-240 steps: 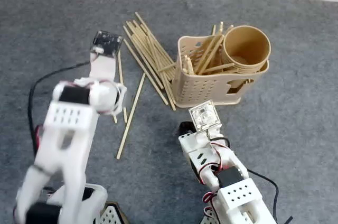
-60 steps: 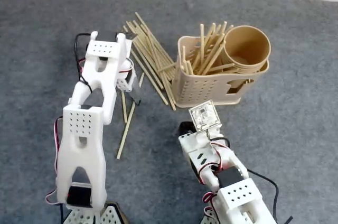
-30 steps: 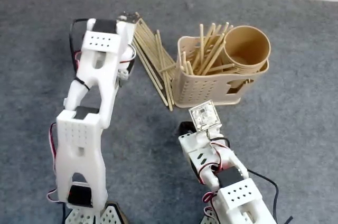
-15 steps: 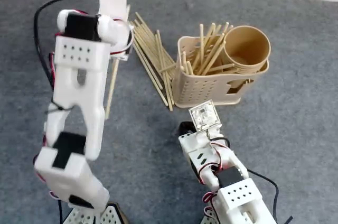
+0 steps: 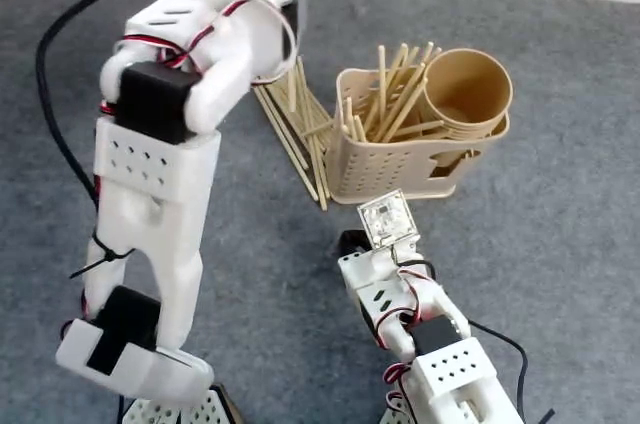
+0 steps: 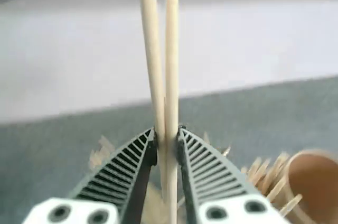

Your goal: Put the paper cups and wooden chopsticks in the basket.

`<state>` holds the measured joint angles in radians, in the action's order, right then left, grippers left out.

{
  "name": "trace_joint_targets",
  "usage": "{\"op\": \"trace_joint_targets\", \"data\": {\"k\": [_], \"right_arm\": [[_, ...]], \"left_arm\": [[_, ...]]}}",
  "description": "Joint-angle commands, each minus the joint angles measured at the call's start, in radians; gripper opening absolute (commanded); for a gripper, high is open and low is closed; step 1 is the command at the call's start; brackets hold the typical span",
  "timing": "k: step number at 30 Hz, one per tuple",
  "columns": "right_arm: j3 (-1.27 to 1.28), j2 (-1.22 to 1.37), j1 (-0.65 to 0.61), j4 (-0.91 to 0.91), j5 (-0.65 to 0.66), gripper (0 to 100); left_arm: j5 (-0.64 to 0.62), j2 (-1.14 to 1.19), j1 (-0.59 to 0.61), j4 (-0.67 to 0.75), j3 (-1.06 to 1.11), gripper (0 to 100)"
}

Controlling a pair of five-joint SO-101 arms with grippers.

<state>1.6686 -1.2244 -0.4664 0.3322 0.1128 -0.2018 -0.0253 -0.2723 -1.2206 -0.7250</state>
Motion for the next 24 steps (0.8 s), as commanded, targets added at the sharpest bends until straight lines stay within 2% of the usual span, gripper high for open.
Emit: {"op": "trace_joint_targets", "data": {"k": [1,8,13,18,24], "right_arm": [[0.035,-0.013,-0.001,-0.019,0.015,0.5],[0.035,-0.013,-0.001,-0.019,0.015,0.5],[0.035,-0.013,-0.001,-0.019,0.015,0.5],[0.035,-0.013,-0.001,-0.019,0.015,0.5],[0.035,-0.013,-0.001,-0.019,0.015,0.5]], "left_arm": [[-0.009,-0.045,-0.059,0.103,-0.048,1],[-0.008,-0.038,-0.151,0.218,-0.042,1],[-0.005,-0.035,-0.216,0.226,-0.039,1],[-0.003,-0.013,-0.219,0.278,0.047,1],[-0.011,-0.018,-0.199,0.281,0.113,19]]}}
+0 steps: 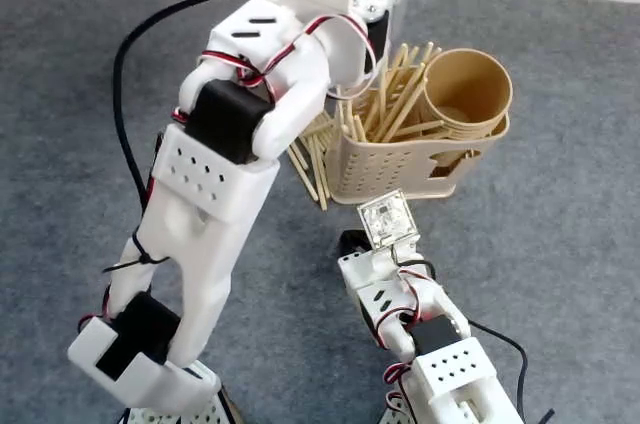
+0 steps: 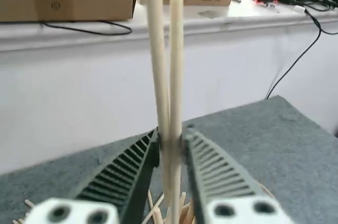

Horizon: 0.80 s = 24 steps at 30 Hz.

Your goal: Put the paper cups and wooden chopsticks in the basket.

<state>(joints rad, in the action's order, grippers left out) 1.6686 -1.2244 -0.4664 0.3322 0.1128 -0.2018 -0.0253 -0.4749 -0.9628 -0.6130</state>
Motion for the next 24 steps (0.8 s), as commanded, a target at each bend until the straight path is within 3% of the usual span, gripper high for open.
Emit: {"op": "trace_joint_targets", "data": {"k": [1,7,14,24], "right_arm": [[0.035,-0.013,-0.001,-0.019,0.015,0.5],[0.035,-0.013,-0.001,-0.019,0.015,0.5],[0.035,-0.013,-0.001,-0.019,0.015,0.5],[0.025,-0.013,0.104,0.002,0.104,0.5]], "left_arm": [[-0.011,-0.018,0.005,0.023,0.002,19],[-0.003,-0.041,0.005,-0.003,0.001,17],[0.068,-0.2,0.039,-0.224,0.007,16],[0.08,-0.358,0.315,-0.594,0.021,16]]}}
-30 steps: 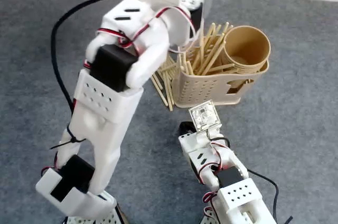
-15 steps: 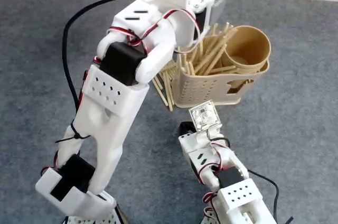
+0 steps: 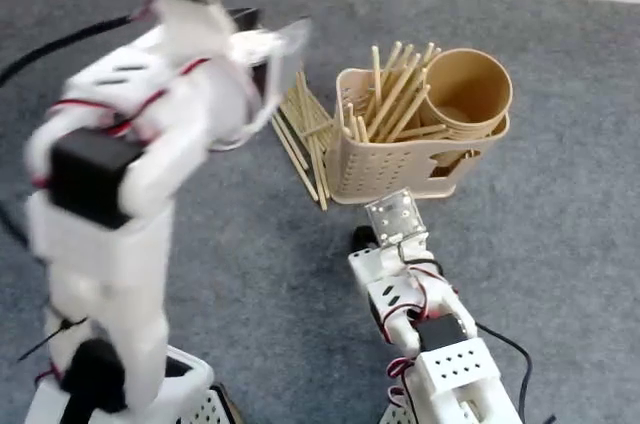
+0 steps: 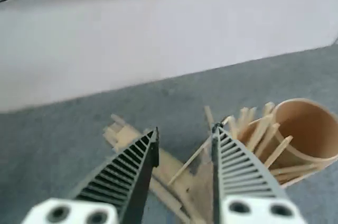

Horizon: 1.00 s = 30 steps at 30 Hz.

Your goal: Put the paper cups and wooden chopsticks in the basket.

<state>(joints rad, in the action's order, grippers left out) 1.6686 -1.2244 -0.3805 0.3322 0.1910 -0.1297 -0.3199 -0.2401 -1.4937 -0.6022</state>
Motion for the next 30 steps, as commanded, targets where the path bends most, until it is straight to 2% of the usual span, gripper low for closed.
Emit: {"op": "trace_joint_targets", "data": {"k": [1,5,11,15,21,25,30], "right_arm": [[0.025,-0.013,0.018,0.041,0.026,0.5],[-0.097,-0.033,0.022,0.263,0.028,0.5],[-0.285,-0.2,-0.005,0.616,0.029,1.0],[-0.366,-0.329,-0.099,0.769,0.029,5.6],[-0.522,-0.325,-0.259,0.848,0.026,5.8],[-0.696,-0.147,-0.308,0.862,0.023,5.8],[-0.924,0.148,-0.371,0.852,0.023,6.3]], "left_arm": [[0.008,-0.081,0.105,-0.078,0.027,14],[0.012,-0.177,0.191,-0.098,0.137,0],[0.041,-0.364,0.332,-0.087,0.479,0],[0.037,-0.516,0.483,0.038,0.797,0],[0.037,-0.771,0.634,0.275,1.336,0],[0.037,-0.941,0.694,0.364,1.624,0],[0.037,-1.147,0.699,0.405,1.865,0]]}}
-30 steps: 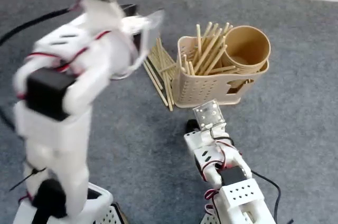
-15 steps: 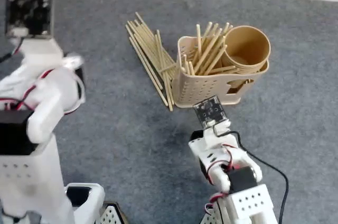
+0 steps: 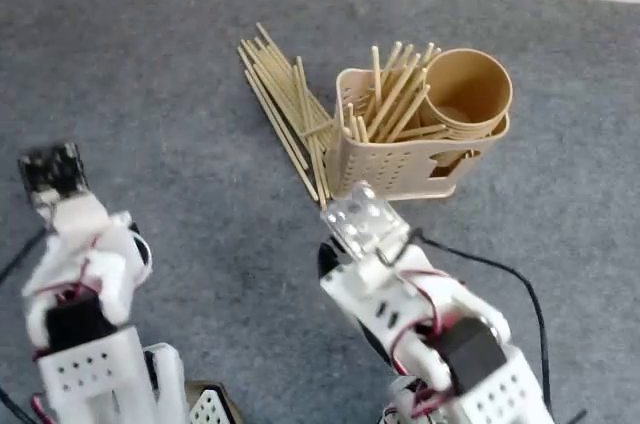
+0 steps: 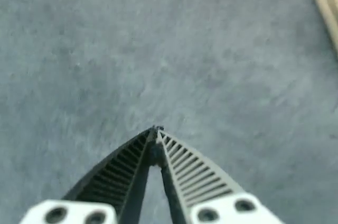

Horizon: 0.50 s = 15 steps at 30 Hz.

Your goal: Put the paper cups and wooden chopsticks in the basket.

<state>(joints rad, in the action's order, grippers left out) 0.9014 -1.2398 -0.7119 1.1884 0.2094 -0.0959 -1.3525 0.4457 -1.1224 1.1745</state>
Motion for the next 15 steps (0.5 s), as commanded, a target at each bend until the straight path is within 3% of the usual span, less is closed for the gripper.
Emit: {"op": "trace_joint_targets", "data": {"k": [1,5,9,15], "right_arm": [[-0.205,0.225,-0.048,-0.01,0.006,6.3],[-0.367,0.469,-0.054,-0.054,0.006,7.9],[-0.536,0.71,-0.054,-0.088,0.003,17.9],[-0.799,1.082,-0.035,-0.116,0.008,25.6]], "left_arm": [[0.003,-0.157,0.013,0.034,0.117,0],[0.003,-0.326,0.013,0.025,0.196,0],[0.008,-0.472,0.013,0.025,0.268,0],[0.009,-0.467,0.013,0.025,0.274,0]]}}
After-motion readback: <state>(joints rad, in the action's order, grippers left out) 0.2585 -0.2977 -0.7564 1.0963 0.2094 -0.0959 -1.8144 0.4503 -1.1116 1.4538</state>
